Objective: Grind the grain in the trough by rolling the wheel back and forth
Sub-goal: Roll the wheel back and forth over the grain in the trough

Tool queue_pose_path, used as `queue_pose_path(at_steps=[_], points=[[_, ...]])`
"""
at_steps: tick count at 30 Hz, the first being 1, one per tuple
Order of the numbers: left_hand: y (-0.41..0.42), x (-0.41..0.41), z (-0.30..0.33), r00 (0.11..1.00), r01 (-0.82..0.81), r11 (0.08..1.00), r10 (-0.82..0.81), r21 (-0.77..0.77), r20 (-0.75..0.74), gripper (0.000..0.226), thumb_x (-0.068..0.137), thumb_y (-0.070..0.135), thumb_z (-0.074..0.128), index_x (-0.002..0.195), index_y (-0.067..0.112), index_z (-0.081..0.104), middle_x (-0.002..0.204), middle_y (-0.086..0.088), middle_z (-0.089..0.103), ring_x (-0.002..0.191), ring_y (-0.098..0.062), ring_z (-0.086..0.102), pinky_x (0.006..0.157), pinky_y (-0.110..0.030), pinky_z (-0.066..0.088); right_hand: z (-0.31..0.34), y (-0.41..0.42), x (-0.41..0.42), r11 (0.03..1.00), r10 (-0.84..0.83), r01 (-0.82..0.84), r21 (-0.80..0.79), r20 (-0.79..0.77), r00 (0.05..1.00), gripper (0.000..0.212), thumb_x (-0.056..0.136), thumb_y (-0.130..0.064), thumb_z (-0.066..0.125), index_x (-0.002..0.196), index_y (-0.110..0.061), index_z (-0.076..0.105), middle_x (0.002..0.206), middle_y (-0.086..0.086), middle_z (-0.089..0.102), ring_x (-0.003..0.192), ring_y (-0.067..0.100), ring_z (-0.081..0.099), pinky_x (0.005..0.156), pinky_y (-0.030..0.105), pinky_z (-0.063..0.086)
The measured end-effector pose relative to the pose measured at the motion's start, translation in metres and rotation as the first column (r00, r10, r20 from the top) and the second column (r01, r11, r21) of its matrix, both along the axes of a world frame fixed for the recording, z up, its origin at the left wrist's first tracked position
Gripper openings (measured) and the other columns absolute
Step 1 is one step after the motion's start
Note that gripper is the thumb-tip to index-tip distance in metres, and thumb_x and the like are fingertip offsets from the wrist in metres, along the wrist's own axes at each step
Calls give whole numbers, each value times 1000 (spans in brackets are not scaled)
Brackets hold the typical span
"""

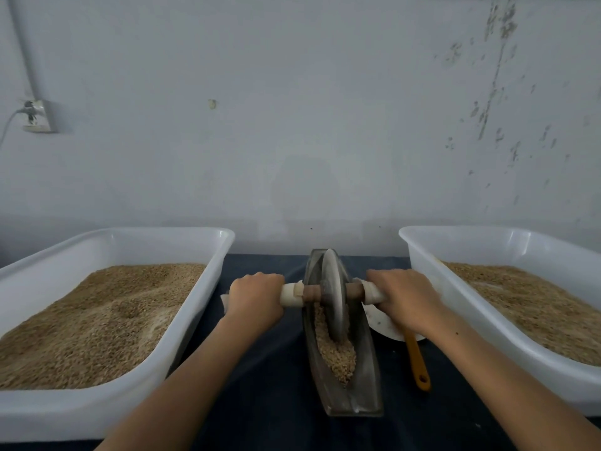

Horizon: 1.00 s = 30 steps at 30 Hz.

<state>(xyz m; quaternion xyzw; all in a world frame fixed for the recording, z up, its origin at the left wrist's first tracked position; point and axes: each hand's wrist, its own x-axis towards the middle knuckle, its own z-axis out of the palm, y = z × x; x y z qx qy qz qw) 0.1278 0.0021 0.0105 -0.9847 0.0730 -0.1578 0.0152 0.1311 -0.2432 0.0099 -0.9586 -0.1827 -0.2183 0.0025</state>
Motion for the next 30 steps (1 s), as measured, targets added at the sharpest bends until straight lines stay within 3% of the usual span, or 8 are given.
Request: queue_pose_path(at_steps=[3, 6, 12, 16, 20, 23, 27, 30], points=[[1, 1, 1, 999, -6, 1000, 7, 25, -34, 20, 88, 30, 59, 107, 22, 58, 100, 2, 64, 90, -16, 62, 75, -28, 46, 1, -2, 3, 1000, -17, 16, -19, -49, 999, 25, 88, -31, 56, 73, -34, 36, 74, -12, 51, 68, 8, 46, 54, 23, 23], [1, 0, 5, 995, 3, 997, 4, 75, -101, 26, 86, 30, 62, 110, 20, 59, 102, 1, 64, 93, -17, 62, 78, -29, 47, 8, -4, 2, 996, -49, 33, -81, -200, 978, 20, 85, -31, 58, 76, -35, 41, 72, -13, 49, 69, 9, 49, 51, 22, 25], [4, -2, 14, 970, 42, 996, -23, 74, -244, 36, 81, 33, 68, 112, 18, 58, 101, 1, 62, 84, -14, 55, 74, -28, 44, 23, -3, -3, 994, -68, 27, -106, -412, 909, 16, 82, -29, 67, 83, -35, 52, 83, -10, 61, 81, 11, 60, 58, 23, 37], [3, 0, 9, 984, 15, 997, -2, 75, -176, 31, 81, 33, 66, 108, 20, 58, 100, 1, 63, 86, -16, 58, 71, -28, 43, 19, -2, -3, 995, -73, 42, -94, -360, 930, 12, 83, -28, 64, 87, -33, 54, 87, -8, 63, 82, 12, 60, 62, 24, 41], [1, 3, 0, 1000, 19, 1000, -19, 18, -2, 19, 87, 29, 59, 105, 23, 57, 99, 2, 64, 89, -17, 61, 72, -28, 43, 3, 0, 1, 997, -75, 71, -37, -104, 992, 9, 88, -28, 55, 84, -31, 48, 82, -9, 60, 74, 11, 54, 58, 24, 35], [2, 4, -3, 999, 27, 999, -26, -27, 18, 16, 88, 29, 58, 103, 24, 56, 98, 3, 64, 88, -16, 60, 71, -27, 42, -4, 1, 5, 998, -63, 63, -27, 14, 998, 14, 90, -29, 53, 81, -31, 43, 79, -10, 56, 72, 12, 50, 62, 27, 33], [5, 4, -2, 999, 26, 1000, -27, -17, -46, 21, 86, 31, 62, 104, 23, 57, 100, 2, 64, 90, -16, 61, 77, -29, 46, 1, 1, 4, 998, -47, 46, -50, -23, 999, 12, 88, -31, 55, 81, -31, 45, 80, -10, 56, 73, 12, 51, 62, 28, 34], [6, 3, 3, 988, 25, 999, -19, 37, -156, 29, 83, 32, 65, 109, 21, 58, 102, 1, 64, 92, -17, 61, 76, -29, 45, 10, 0, 0, 994, -66, 49, -95, -184, 981, 10, 85, -29, 59, 83, -33, 49, 82, -10, 57, 75, 12, 53, 59, 27, 35]])
